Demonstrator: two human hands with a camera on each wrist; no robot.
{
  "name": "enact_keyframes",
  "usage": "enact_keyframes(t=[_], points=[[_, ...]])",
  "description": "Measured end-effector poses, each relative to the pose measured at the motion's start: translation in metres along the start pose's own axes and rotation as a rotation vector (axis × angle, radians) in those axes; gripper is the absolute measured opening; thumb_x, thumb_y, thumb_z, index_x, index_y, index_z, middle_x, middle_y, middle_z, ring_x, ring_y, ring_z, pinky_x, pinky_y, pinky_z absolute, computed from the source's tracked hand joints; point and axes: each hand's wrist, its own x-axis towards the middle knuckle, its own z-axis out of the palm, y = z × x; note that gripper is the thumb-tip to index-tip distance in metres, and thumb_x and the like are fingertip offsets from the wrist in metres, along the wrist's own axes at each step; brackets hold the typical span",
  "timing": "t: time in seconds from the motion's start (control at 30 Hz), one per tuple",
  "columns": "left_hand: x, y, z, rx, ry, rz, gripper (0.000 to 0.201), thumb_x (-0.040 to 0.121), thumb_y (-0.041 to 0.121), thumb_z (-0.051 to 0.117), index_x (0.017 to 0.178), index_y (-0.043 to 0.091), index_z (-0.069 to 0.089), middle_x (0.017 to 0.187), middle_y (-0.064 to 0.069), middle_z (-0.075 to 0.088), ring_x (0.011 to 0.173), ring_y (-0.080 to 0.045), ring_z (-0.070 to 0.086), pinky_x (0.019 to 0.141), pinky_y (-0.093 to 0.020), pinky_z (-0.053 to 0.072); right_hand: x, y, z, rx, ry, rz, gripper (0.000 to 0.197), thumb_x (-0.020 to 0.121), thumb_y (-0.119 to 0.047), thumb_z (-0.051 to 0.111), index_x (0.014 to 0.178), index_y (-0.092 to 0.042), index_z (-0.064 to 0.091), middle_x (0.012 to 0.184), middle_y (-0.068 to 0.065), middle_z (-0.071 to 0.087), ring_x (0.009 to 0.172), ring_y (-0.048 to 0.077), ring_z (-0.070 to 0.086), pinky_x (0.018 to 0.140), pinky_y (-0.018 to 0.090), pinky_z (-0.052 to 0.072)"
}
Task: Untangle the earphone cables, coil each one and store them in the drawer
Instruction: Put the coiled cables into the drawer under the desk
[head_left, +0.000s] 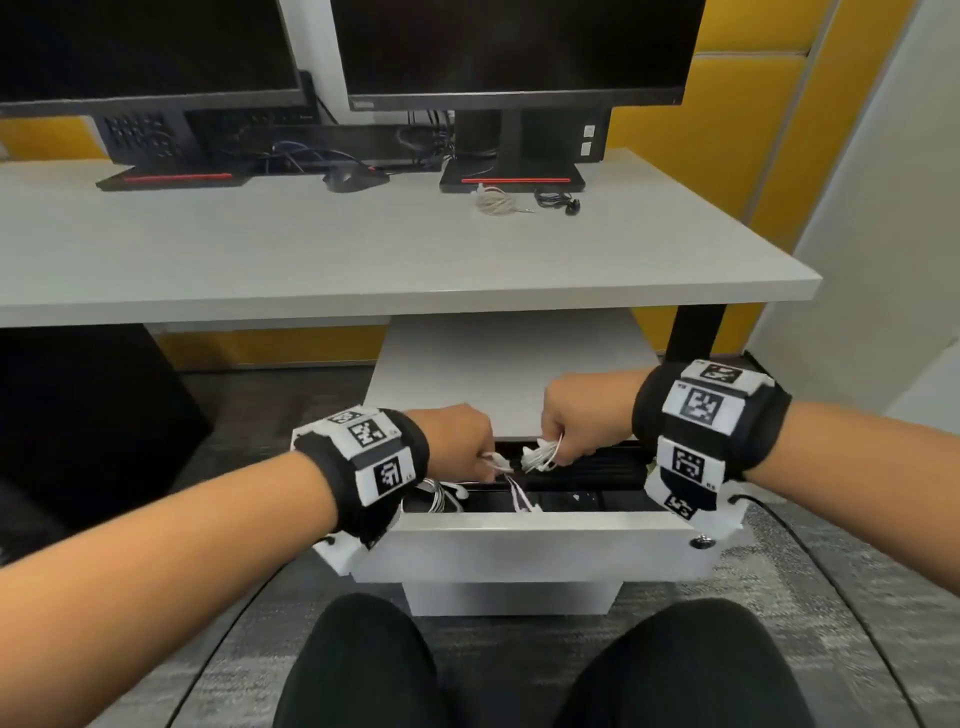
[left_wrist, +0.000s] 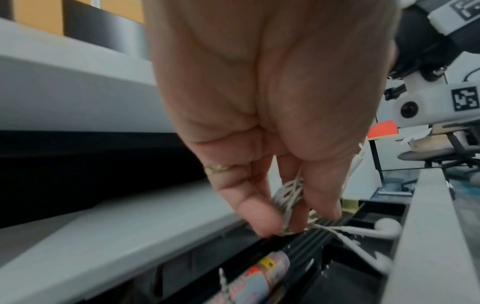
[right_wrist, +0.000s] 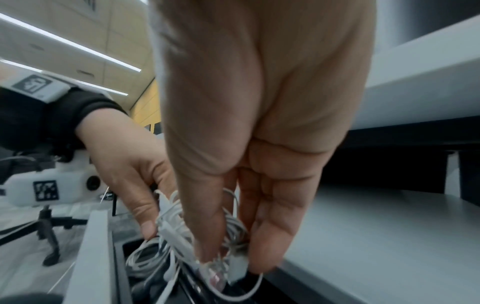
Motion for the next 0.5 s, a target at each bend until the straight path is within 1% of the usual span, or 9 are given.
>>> enact_keyframes(t=[0.07, 0.13, 0.17, 0.27, 0.3, 0.37, 0.43, 0.5], points=[[0.007, -0.001, 0.008, 0.01, -0.022, -0.014, 0.026, 0.094, 0.032, 0.058, 0.078, 0.011, 0.061, 0.067, 0.0, 0.049, 0.061, -0.017, 0.046, 0.053, -0.027, 0.033, 0.007, -0.001, 0.007, -0.067, -0.022, -0.005, 0.032, 0.083, -0.017, 0.066, 0.054, -0.014, 0.054, 0.052, 0.001, 0.048, 0.049, 0.012, 0.04, 0.049, 0.025, 0.033], [0.012, 0.0, 0.013, 0.037, -0.031, -0.019, 0.028, 0.094, 0.032, 0.058, 0.084, 0.007, 0.065, 0.076, -0.003, 0.052, 0.067, -0.02, 0.048, 0.052, -0.027, 0.033, 0.012, -0.002, 0.011, -0.112, -0.029, -0.016, 0.037, 0.084, -0.015, 0.064, 0.051, -0.014, 0.045, 0.051, 0.002, 0.04, 0.049, 0.014, 0.033, 0.048, 0.026, 0.029], [0.015, 0.001, 0.015, 0.055, -0.034, -0.024, 0.028, 0.094, 0.031, 0.058, 0.087, 0.005, 0.066, 0.078, -0.004, 0.052, 0.069, -0.022, 0.049, 0.054, -0.027, 0.035, 0.013, -0.003, 0.012, -0.131, -0.036, -0.032, 0.039, 0.084, -0.013, 0.062, 0.05, -0.014, 0.042, 0.05, 0.002, 0.036, 0.049, 0.015, 0.03, 0.048, 0.026, 0.027], [0.025, 0.004, 0.023, 0.087, -0.043, -0.029, 0.019, 0.091, 0.025, 0.059, 0.082, 0.009, 0.063, 0.073, -0.004, 0.05, 0.069, -0.024, 0.052, 0.061, -0.03, 0.043, 0.017, -0.005, 0.019, -0.187, -0.063, -0.066, 0.042, 0.082, -0.005, 0.058, 0.049, -0.013, 0.033, 0.048, 0.003, 0.027, 0.048, 0.017, 0.021, 0.046, 0.024, 0.02], [0.027, 0.006, 0.025, 0.096, -0.049, -0.027, 0.016, 0.09, 0.022, 0.058, 0.083, 0.009, 0.063, 0.074, -0.005, 0.052, 0.068, -0.025, 0.052, 0.061, -0.03, 0.044, 0.018, -0.005, 0.022, -0.21, -0.077, -0.058, 0.041, 0.081, -0.004, 0.057, 0.049, -0.012, 0.033, 0.049, 0.003, 0.027, 0.048, 0.018, 0.021, 0.047, 0.024, 0.02], [0.031, 0.01, 0.029, 0.131, -0.084, -0.009, 0.015, 0.09, 0.016, 0.056, 0.092, 0.006, 0.066, 0.079, -0.007, 0.054, 0.069, -0.025, 0.053, 0.061, -0.029, 0.043, 0.02, -0.006, 0.026, -0.257, -0.106, -0.042, 0.04, 0.083, -0.005, 0.058, 0.05, -0.012, 0.037, 0.05, 0.003, 0.032, 0.047, 0.017, 0.025, 0.047, 0.024, 0.024], [0.032, 0.013, 0.031, 0.186, -0.133, 0.012, 0.018, 0.092, 0.011, 0.052, 0.1, 0.004, 0.066, 0.083, -0.007, 0.054, 0.072, -0.025, 0.052, 0.063, -0.029, 0.041, 0.022, -0.008, 0.026, -0.284, -0.145, -0.016, 0.04, 0.086, -0.009, 0.062, 0.053, -0.012, 0.04, 0.053, 0.002, 0.037, 0.048, 0.016, 0.031, 0.047, 0.023, 0.027], [0.032, 0.016, 0.03, 0.224, -0.164, 0.026, 0.02, 0.093, 0.007, 0.049, 0.103, 0.003, 0.066, 0.085, -0.008, 0.054, 0.073, -0.025, 0.05, 0.063, -0.028, 0.038, 0.023, -0.01, 0.026, -0.302, -0.189, 0.002, 0.039, 0.087, -0.014, 0.065, 0.056, -0.012, 0.043, 0.055, 0.001, 0.04, 0.048, 0.014, 0.034, 0.047, 0.022, 0.029]])
